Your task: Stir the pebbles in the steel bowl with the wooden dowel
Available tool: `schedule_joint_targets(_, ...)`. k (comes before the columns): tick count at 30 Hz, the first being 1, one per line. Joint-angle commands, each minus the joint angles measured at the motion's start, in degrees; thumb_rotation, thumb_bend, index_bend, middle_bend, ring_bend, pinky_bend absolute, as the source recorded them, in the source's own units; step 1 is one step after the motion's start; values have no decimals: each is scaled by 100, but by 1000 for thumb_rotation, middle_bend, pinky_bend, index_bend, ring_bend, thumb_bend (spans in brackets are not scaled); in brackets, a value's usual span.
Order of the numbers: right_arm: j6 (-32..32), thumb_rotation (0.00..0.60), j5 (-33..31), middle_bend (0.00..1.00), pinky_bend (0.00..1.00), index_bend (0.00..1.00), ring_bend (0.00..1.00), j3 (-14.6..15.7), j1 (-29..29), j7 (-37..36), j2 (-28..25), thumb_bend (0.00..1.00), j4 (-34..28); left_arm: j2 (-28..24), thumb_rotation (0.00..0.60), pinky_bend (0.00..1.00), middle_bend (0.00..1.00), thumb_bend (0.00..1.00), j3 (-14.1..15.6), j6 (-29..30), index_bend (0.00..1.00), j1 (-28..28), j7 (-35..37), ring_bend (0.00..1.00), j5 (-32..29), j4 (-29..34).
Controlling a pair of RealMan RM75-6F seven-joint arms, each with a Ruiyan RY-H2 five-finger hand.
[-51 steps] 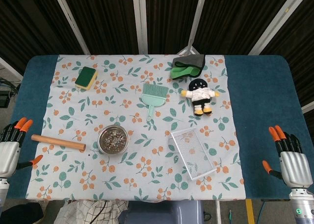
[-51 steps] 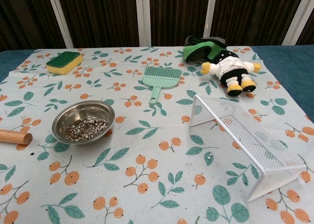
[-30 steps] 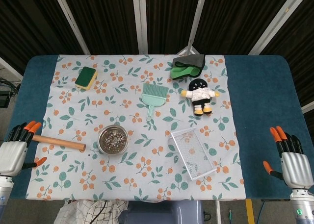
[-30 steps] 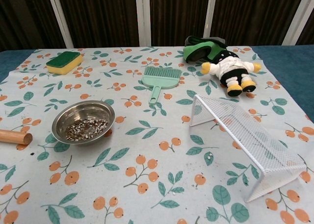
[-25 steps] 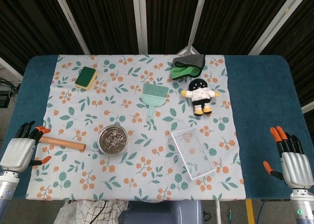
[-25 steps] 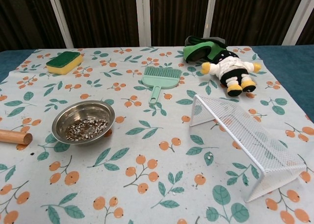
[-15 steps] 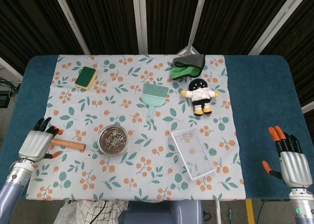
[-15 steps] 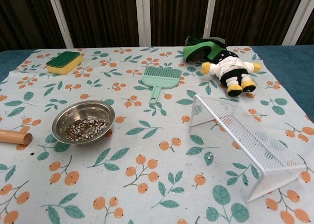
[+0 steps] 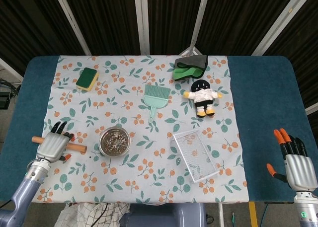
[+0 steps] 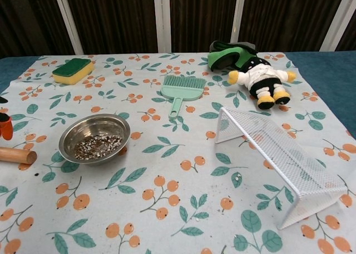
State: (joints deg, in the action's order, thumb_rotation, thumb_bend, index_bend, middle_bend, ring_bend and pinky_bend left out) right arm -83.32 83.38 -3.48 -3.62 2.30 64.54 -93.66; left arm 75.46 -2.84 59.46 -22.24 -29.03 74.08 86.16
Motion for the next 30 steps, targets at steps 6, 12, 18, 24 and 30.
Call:
schedule_joint_targets(6, 23, 600, -11, 0, 0, 0, 0, 2, -2, -29, -9, 309, -8, 271, 600, 0, 425, 311, -19, -41, 424, -139, -185, 5, -106, -125)
schedule_joint_targets(12, 34, 600, -21, 0, 0, 0, 0, -6, -6, -48, -18, 309, -12, 387, 600, 0, 434, 335, 1, -63, 454, -178, -244, 5, -198, -188)
schedule_joint_targets(18, 45, 600, -30, 0, 0, 0, 0, 1, -3, -49, -19, 309, -15, 395, 600, 0, 435, 335, 40, -63, 474, -184, -236, 5, -260, -208)
schedule_joint_targets(24, 57, 600, -44, 0, 0, 0, 0, 1, -2, -45, -21, 310, -32, 419, 600, 0, 452, 361, 35, -88, 484, -207, -174, 17, -353, -238)
schedule_joint_targets(30, 56, 600, -54, 0, 0, 0, 0, 2, 4, -38, -17, 310, -34, 451, 600, 0, 464, 387, 64, -98, 489, -240, -159, 18, -363, -246)
